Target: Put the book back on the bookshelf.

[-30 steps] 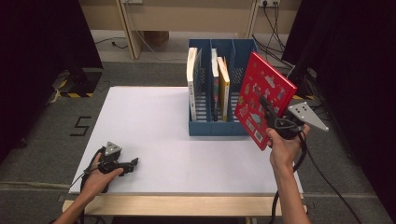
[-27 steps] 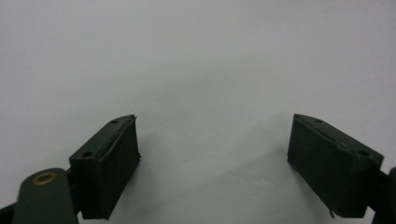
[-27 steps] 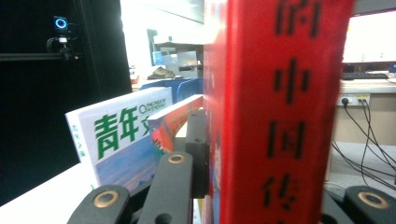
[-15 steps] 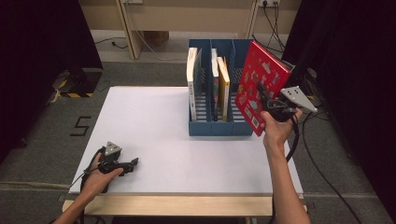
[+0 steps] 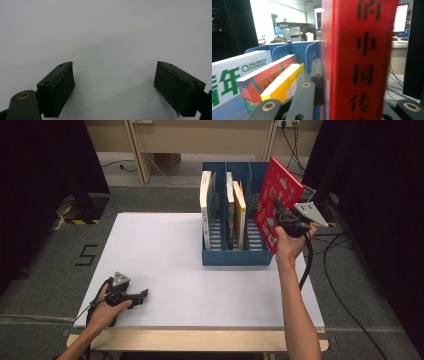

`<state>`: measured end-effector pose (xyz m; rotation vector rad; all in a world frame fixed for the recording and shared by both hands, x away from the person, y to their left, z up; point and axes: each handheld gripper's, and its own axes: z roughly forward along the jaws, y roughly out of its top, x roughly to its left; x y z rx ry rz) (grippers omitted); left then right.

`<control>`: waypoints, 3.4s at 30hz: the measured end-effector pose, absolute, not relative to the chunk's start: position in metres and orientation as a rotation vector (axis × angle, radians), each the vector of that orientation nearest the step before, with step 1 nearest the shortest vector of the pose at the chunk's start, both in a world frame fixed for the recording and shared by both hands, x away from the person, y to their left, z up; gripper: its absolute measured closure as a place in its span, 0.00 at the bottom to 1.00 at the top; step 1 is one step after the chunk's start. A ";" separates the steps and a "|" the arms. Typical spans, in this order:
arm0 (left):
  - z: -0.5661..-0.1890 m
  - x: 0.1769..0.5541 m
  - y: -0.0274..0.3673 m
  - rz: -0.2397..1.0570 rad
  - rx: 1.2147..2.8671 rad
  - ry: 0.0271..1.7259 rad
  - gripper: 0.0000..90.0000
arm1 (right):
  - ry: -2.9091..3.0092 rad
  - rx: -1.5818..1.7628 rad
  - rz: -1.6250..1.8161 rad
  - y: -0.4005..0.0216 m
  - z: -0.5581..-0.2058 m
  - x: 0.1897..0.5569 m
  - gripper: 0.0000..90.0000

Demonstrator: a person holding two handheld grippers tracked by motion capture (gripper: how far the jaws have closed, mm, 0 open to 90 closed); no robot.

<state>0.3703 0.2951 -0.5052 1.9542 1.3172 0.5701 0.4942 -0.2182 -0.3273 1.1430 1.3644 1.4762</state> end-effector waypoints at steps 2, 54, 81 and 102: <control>-0.505 0.370 0.295 0.570 1.955 1.317 0.17 | 1.362 1.156 1.484 -0.216 -0.329 0.499 0.88; -0.505 0.370 0.295 0.566 1.954 1.314 0.17 | 1.370 1.350 1.413 -0.187 -0.396 0.576 0.87; -0.505 0.370 0.295 0.569 1.954 1.312 0.17 | 1.566 1.305 1.380 -0.193 -0.395 0.548 0.81; -0.505 0.370 0.295 0.569 1.960 1.311 0.17 | 1.610 1.335 1.387 -0.229 -0.411 0.509 0.75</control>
